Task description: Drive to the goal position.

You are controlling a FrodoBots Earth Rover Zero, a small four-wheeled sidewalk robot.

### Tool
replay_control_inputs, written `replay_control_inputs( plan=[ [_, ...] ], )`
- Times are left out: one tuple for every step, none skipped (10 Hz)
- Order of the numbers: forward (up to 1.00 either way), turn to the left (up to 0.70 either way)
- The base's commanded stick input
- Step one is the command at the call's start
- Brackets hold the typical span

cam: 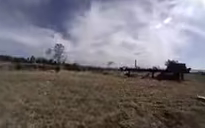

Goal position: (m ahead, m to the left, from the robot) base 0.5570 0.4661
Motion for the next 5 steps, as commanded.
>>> replay_control_inputs(
  plan=[
    [0.70, 0.00],
    [0.70, 0.00],
    [0.70, 0.00],
    [0.70, 0.00],
    [0.70, 0.00]
  ],
)
